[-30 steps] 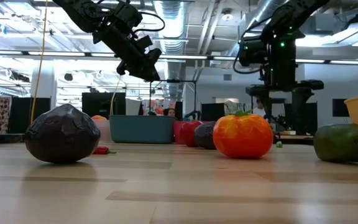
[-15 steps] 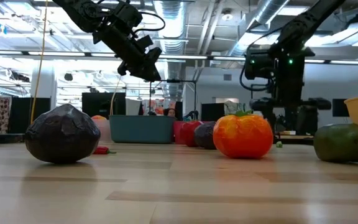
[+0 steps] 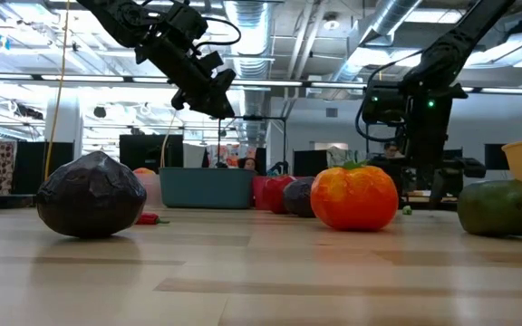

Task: Sort produce into baskets
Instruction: Put the green chili pepper into the blue bin

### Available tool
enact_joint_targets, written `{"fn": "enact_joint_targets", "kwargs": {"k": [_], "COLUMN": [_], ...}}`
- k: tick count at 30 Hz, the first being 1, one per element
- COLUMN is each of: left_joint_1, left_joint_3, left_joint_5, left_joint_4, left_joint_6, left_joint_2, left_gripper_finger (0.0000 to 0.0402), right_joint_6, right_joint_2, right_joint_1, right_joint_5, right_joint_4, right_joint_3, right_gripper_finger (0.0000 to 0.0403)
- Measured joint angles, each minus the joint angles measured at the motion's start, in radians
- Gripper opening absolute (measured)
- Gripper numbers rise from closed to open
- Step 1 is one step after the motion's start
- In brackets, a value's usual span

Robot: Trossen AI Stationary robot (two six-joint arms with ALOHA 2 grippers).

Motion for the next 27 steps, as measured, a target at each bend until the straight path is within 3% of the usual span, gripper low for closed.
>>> {"fn": "enact_joint_targets", "kwargs": {"k": [27], "left_joint_1": [0.000], "left_joint_3": [0.000], "left_joint_5": [0.000], "left_joint_4": [0.000], "left_joint_6": [-0.015], "left_joint_2": [0.000], "left_gripper_finger": [0.0137], "right_joint_6": [-0.012], "right_joint_2": [0.000], "right_joint_1": [0.032], "right_joint_5": [0.094], "right_joint_4": [0.048], "right_joint_3": [0.001], "right_gripper_finger": [0.0281]}}
